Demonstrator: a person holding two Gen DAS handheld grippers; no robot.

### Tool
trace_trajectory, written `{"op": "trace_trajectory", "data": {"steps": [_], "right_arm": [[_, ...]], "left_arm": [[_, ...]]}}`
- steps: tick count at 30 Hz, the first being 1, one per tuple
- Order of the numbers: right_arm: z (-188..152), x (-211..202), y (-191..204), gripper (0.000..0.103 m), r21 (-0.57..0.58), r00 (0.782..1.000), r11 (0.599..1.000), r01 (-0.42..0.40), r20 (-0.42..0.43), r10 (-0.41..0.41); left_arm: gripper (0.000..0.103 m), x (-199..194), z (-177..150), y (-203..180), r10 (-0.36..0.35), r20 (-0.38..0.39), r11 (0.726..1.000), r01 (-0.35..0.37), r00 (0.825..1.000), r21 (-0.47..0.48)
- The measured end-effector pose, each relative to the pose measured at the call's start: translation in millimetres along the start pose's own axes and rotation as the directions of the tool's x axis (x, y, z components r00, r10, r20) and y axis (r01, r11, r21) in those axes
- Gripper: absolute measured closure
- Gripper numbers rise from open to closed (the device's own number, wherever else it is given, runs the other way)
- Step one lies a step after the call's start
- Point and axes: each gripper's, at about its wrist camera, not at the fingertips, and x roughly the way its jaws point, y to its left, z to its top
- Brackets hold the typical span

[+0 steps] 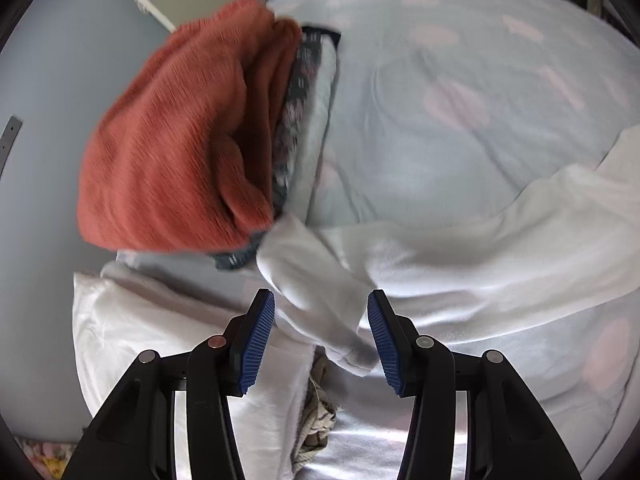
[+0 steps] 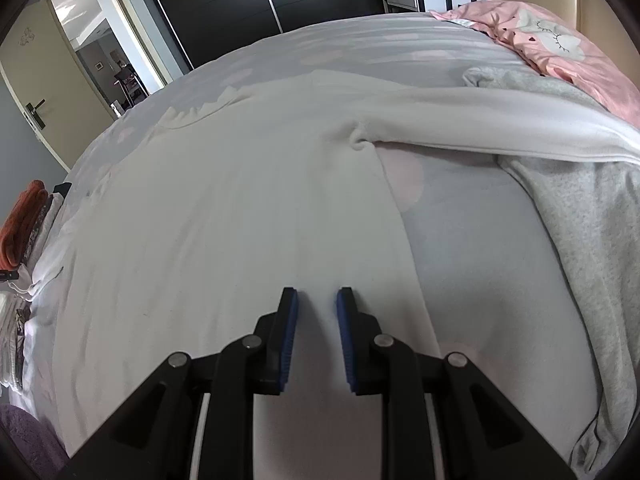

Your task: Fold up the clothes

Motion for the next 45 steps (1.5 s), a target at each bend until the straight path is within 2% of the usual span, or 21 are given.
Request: {"op": "trace_trajectory", "data": {"steps": [1,2,3,5,9,14,18,20,22,25,29,32,34,37,40,41,43,45], "right_arm": [[0.2,0.4,0.3,0.083,0.000,1.000,1.000,0.000,0.000,0.000],[0.3,0.5,0.4,0.082,-0.001,1.000,1.000,0.000,0.001,0.000],[0.4,0.7,0.5,0.083,-0.002,1.000,1.000,-0.001,0.001,0.001],[0.6,1.0,-0.3,0.083,-0.001,1.000,1.000,-0.004,0.002,0.004],[0.1,1.6,-0.7,0.083,0.001,1.000,1.000,-0.006,0.003,0.006],[0.0,1.0,-2.1,0.083,0.006,1.000,1.000,-0.012,0.001,0.012],[-0.1,-0.3,-2.3,0.083,0.007,1.000,1.000,-0.014,0.001,0.014],[-0.4,-0.2,-1.8,0.083,0.004,1.000,1.000,-0.012,0.001,0.012],[0.2,0.2,-1.8,0.083,0.004,1.000,1.000,-0.012,0.002,0.012],[0.2,-0.6,-2.8,0.083,0.007,1.000,1.000,-0.018,0.007,0.017],[-0.2,-9.9,-6.8,0.083,0.025,0.999,0.999,-0.037,0.022,0.036],[-0.5,-20.1,-9.0,0.083,0.034,0.998,0.998,-0.048,0.040,0.047],[-0.8,-27.1,-10.6,0.083,0.040,0.997,0.998,-0.056,0.051,0.054],[-6.6,-42.2,-16.8,0.083,0.059,0.996,0.995,-0.078,0.050,0.075],[-15.0,-58.1,-27.4,0.083,0.102,0.995,0.989,-0.103,0.027,0.101],[-18.0,-63.5,-31.3,0.083,0.120,0.994,0.987,-0.111,0.017,0.110],[-24.1,-74.2,-39.1,0.083,0.154,0.992,0.980,-0.127,-0.001,0.128],[-30.2,-85.1,-46.9,0.083,0.188,0.989,0.972,-0.139,-0.019,0.145]], "left_arm": [[0.081,4.4,-1.0,-0.7,0.006,-0.014,1.000,-0.006,1.000,-0.009],[0.091,2.9,-2.0,1.7,0.009,-0.004,1.000,-0.009,1.000,-0.024],[0.092,-2.0,-2.3,6.2,0.014,0.020,0.999,-0.013,1.000,-0.047],[0.092,-14.3,-1.9,20.6,0.026,0.061,0.995,-0.020,0.998,-0.103],[0.093,-33.4,-0.7,66.0,0.106,0.091,0.968,-0.082,0.990,-0.238],[0.093,-17.2,-11.6,92.9,0.147,-0.003,0.943,-0.141,0.989,-0.302],[0.089,8.3,-19.3,87.2,0.148,-0.100,0.947,-0.170,0.984,-0.274],[0.081,7.5,-18.7,89.6,0.147,-0.102,0.945,-0.171,0.984,-0.280],[0.064,0.8,-18.6,96.6,0.135,-0.104,0.939,-0.161,0.985,-0.304],[0.051,-17.8,-22.1,109.4,0.076,-0.070,0.933,-0.096,0.995,-0.348],[0.051,-53.5,-33.3,113.2,0.018,0.005,0.927,-0.015,1.000,-0.375],[0.051,-82.3,-44.7,97.8,-0.043,0.067,0.936,0.063,0.997,-0.346],[0.051,-99.7,-50.6,76.0,-0.109,0.094,0.939,0.133,0.990,-0.318],[0.051,-130.6,-58.8,43.3,-0.226,0.134,0.936,0.254,0.965,-0.244],[0.050,-167.5,-78.7,6.8,-0.322,0.162,0.928,0.345,0.933,-0.142],[0.048,-179.7,-83.9,-6.5,-0.355,0.167,0.920,0.376,0.920,-0.113],[0.038,-207.1,-94.2,-38.0,-0.422,0.164,0.898,0.435,0.892,-0.057],[0.038,-221.2,-110.1,-66.8,-0.470,0.125,0.879,0.476,0.874,-0.022]]}}
